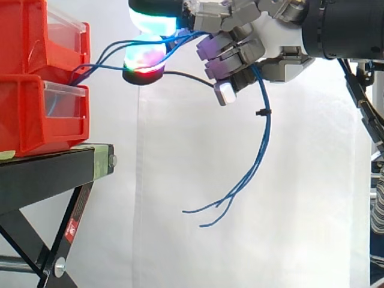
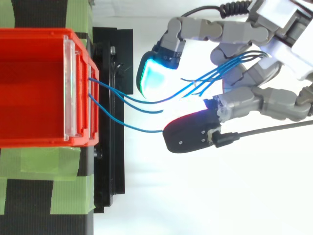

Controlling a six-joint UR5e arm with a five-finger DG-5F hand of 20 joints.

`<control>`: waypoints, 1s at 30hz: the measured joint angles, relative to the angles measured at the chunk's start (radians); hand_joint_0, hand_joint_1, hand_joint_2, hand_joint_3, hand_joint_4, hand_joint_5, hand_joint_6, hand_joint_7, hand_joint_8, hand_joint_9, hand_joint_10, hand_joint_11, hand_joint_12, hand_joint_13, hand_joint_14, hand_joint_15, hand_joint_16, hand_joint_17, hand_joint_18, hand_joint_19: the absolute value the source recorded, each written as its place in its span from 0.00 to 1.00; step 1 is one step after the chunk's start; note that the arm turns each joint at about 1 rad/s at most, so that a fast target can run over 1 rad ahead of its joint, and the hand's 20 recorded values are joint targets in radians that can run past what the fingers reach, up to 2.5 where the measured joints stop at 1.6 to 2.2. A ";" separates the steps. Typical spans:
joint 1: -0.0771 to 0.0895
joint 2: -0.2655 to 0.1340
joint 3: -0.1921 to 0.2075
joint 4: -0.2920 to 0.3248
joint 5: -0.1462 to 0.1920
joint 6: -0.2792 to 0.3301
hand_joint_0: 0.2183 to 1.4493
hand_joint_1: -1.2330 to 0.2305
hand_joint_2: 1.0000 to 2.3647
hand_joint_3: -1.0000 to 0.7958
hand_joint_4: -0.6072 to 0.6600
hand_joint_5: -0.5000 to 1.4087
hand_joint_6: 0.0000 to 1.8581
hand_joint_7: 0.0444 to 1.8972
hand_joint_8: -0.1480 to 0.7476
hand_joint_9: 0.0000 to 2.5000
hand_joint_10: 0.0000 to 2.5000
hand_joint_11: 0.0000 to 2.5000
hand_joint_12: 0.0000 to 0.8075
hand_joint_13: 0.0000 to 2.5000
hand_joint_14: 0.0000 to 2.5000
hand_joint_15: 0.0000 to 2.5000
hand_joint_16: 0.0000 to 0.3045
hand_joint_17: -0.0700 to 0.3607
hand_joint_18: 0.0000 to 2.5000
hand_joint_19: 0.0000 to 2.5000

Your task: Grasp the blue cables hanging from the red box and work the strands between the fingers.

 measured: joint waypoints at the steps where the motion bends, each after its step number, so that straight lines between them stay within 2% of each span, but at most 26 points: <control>1: 0.001 0.000 0.000 0.000 0.000 0.001 0.55 0.34 0.01 0.19 0.65 0.47 0.00 0.72 0.76 0.71 1.00 1.00 0.85 0.78 1.00 0.68 0.80 0.58 1.00 0.24; 10: 0.011 0.000 0.000 -0.003 0.000 0.017 0.51 0.34 0.01 0.12 0.65 0.47 0.00 0.72 0.76 0.71 1.00 1.00 0.85 0.78 1.00 0.68 0.80 0.58 1.00 0.24; 21: 0.030 0.000 0.000 -0.011 0.000 0.022 0.52 0.33 0.01 0.13 0.65 0.46 0.00 0.72 0.76 0.71 1.00 1.00 0.85 0.78 1.00 0.68 0.80 0.58 1.00 0.24; 27: 0.037 -0.001 0.000 -0.011 0.000 0.048 0.59 0.32 0.01 0.21 0.64 0.46 0.00 0.73 0.76 0.71 1.00 1.00 0.85 0.78 1.00 0.68 0.80 0.58 1.00 0.24; 30: 0.039 -0.001 0.000 -0.012 0.000 0.068 0.62 0.31 0.01 0.28 0.64 0.46 0.01 0.72 0.76 0.71 1.00 1.00 0.85 0.78 1.00 0.68 0.80 0.58 1.00 0.24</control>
